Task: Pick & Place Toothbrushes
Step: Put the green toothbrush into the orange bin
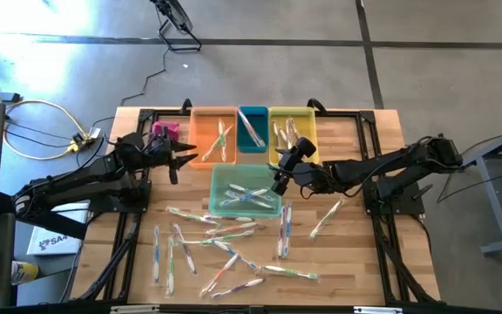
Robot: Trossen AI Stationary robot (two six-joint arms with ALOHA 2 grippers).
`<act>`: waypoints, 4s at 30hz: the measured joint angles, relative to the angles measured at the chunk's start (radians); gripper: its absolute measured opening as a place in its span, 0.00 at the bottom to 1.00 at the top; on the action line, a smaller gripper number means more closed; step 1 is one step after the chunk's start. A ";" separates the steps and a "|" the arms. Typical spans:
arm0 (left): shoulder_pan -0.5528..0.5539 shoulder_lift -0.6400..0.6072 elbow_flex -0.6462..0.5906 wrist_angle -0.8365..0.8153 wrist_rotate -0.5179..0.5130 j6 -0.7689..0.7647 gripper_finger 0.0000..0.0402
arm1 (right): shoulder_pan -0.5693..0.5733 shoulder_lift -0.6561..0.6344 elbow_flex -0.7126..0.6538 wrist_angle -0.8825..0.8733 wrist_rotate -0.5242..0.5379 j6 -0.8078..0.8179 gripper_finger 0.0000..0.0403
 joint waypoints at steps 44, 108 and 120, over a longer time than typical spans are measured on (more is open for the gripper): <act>0.000 0.000 0.000 0.017 0.061 0.061 0.31 | 0.006 0.000 0.064 -0.070 0.003 0.138 0.58; 0.000 0.000 0.002 0.017 0.058 0.060 0.31 | 0.036 0.002 -0.312 -0.806 -0.860 1.824 0.53; 0.000 0.000 0.002 0.017 0.058 0.060 0.31 | 0.036 0.004 -0.313 -0.776 -0.813 1.769 0.24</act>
